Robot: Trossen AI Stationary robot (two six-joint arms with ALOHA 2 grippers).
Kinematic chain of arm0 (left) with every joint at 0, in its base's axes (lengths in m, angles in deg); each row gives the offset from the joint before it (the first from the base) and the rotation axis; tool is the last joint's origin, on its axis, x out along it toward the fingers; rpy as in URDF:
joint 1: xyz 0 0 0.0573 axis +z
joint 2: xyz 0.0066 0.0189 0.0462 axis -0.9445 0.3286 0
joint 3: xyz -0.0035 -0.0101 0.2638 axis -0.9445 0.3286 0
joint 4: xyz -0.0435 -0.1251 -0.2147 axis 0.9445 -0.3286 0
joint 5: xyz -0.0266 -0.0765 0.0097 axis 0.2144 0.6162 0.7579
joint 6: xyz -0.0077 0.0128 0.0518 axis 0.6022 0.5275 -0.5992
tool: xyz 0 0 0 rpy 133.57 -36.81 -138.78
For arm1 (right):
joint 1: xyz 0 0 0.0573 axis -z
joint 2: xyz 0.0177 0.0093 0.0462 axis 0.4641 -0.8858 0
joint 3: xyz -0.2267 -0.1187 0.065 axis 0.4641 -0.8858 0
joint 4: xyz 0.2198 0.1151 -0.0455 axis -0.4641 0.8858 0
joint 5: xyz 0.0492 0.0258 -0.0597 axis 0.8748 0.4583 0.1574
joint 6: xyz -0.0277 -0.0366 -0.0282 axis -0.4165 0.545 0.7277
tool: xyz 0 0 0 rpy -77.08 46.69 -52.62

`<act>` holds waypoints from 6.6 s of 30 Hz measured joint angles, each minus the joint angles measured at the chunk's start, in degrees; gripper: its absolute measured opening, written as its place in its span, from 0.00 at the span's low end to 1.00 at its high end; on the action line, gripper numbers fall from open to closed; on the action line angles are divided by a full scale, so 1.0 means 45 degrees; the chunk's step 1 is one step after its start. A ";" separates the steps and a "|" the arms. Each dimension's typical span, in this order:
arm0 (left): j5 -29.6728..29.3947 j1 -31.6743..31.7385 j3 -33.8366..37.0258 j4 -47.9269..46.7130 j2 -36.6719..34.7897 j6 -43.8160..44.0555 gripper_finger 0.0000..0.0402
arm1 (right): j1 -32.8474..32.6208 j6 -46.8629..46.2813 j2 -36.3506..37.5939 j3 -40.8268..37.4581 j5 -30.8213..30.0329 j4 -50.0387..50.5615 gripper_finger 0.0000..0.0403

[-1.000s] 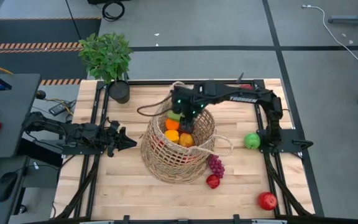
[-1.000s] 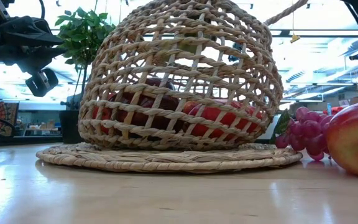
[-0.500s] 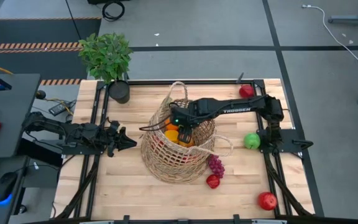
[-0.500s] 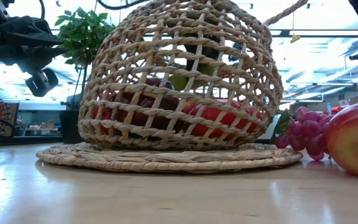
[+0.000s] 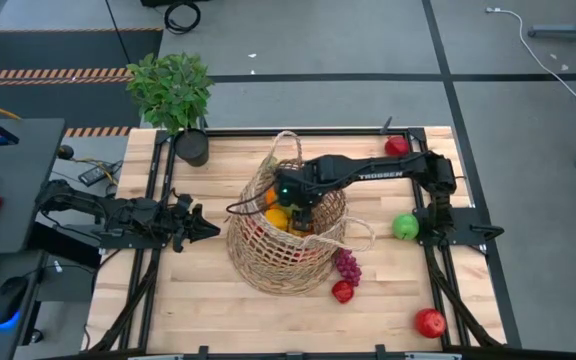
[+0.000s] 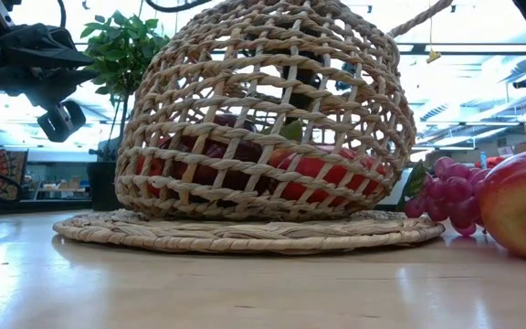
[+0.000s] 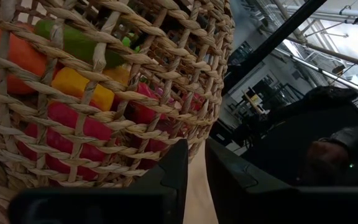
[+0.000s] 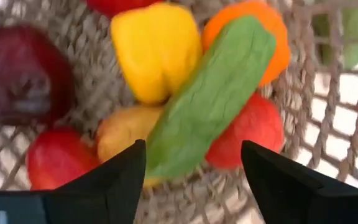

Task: Build produce basket
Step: Put the green apple into the brown basket

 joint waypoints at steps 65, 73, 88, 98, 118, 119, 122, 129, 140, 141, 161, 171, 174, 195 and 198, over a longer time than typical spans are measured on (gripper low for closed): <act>0.0005 -0.0005 0.0000 0.0000 -0.0005 0.0006 0.15 | 0.0318 -0.7567 1.1450 -1.1226 0.2512 0.3978 0.84; 0.0005 -0.0005 0.0003 0.0000 -0.0001 0.0006 0.15 | 0.1686 -0.4980 1.1447 -1.1729 0.1736 0.3929 0.98; 0.0001 -0.0005 0.0004 0.0000 -0.0004 0.0006 0.14 | 0.2938 -0.1395 1.0368 -1.2294 0.2262 0.3683 0.99; 0.0002 -0.0005 0.0000 0.0000 -0.0002 0.0005 0.15 | 0.2926 0.0530 0.8313 -1.2294 0.2428 0.4763 0.99; 0.0002 -0.0005 0.0005 0.0000 -0.0005 0.0001 0.15 | 0.2850 0.1207 0.5388 -1.2279 0.1971 0.3461 0.99; 0.0003 -0.0002 0.0000 0.0000 -0.0003 -0.0001 0.15 | 0.2850 0.1241 0.5264 -1.2279 0.1971 0.3387 0.99; 0.0003 -0.0005 0.0002 0.0000 -0.0005 -0.0002 0.16 | 0.2850 0.1245 0.4832 -1.2294 0.1968 0.3412 0.99; 0.0005 -0.0005 0.0005 0.0001 -0.0005 0.0004 0.14 | 0.2846 0.1305 0.4158 -1.2308 0.2112 0.3522 0.91; 0.0005 -0.0005 0.0005 0.0000 0.0000 0.0000 0.15 | 0.2846 0.1301 0.4485 -1.2244 0.2271 0.3980 0.82; 0.0000 -0.0005 0.0000 0.0000 -0.0002 0.0001 0.15 | 0.2846 0.1316 0.4570 -1.2166 0.2272 0.4127 0.82; 0.0005 -0.0001 0.0004 0.0001 -0.0001 0.0006 0.15 | 0.3966 0.1387 0.5877 -0.7187 0.0314 0.6345 0.83; 0.0005 -0.0003 0.0000 0.0000 -0.0002 -0.0001 0.14 | 0.4805 0.1286 0.5858 -0.3859 -0.1626 0.5867 0.83; 0.0003 -0.0005 0.0003 0.0000 -0.0003 -0.0002 0.14 | 0.5025 0.1286 0.5853 -0.2856 -0.1191 0.5082 0.83; 0.0000 -0.0005 0.0001 0.0000 0.0000 0.0006 0.15 | 0.6042 -0.2376 0.5853 0.1447 0.8097 -0.2190 0.83; 0.0005 -0.0005 0.0002 0.0000 -0.0002 0.0001 0.16 | 0.6042 -0.3983 0.5853 0.1452 0.8753 -0.4120 0.83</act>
